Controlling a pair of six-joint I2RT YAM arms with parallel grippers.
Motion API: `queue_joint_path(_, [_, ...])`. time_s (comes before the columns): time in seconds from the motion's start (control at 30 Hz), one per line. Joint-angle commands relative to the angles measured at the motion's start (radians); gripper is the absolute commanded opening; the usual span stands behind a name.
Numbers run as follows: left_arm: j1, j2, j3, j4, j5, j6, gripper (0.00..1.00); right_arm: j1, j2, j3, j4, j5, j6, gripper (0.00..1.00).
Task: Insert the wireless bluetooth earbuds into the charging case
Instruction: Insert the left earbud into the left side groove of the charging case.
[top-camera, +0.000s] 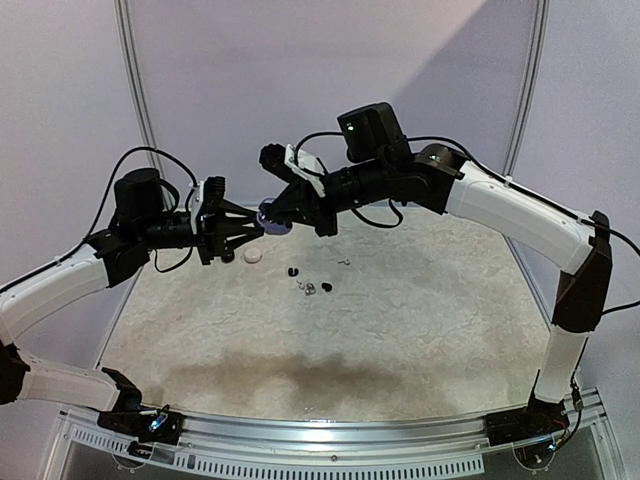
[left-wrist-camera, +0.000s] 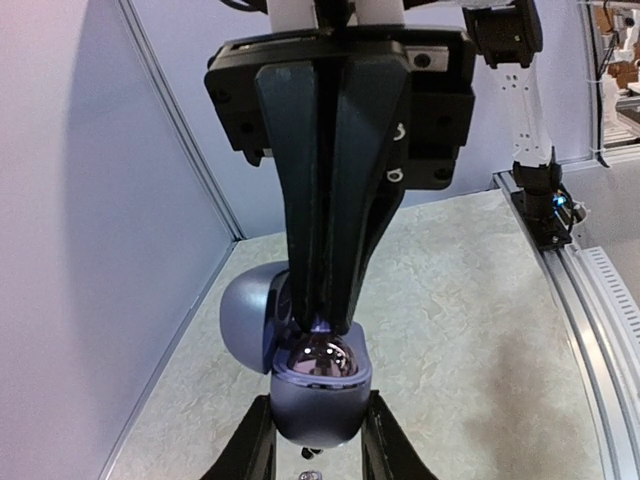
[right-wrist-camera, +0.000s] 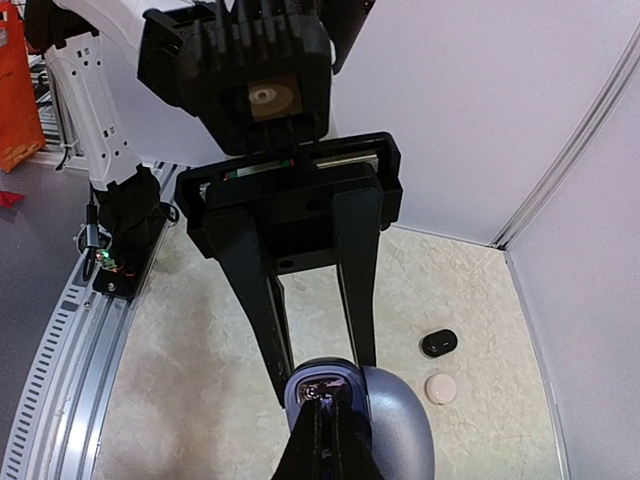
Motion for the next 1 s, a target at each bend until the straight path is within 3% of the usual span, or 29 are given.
queue_joint_path(0.0, [0.0,-0.023,-0.01,0.054,0.01,0.011,0.0,0.002,0.048,0.002,-0.037,0.045,-0.04,0.0])
queue_joint_path(0.17, [-0.002,-0.025,-0.011,0.04,0.007,0.067,0.0,0.004,0.074,0.032,-0.033,0.065,-0.027,0.0])
queue_joint_path(0.37, [-0.004,-0.03,-0.013,0.046,-0.002,0.033,0.0,0.008,0.093,0.044,-0.058,0.114,-0.049,0.0])
queue_joint_path(0.63, [0.006,-0.032,-0.019,0.022,-0.051,-0.032,0.0,0.01,0.059,0.042,-0.034,0.138,-0.047,0.21])
queue_joint_path(0.97, [0.055,-0.04,-0.045,-0.016,-0.126,-0.147,0.0,0.009,-0.063,0.028,0.147,0.129,0.091,0.29])
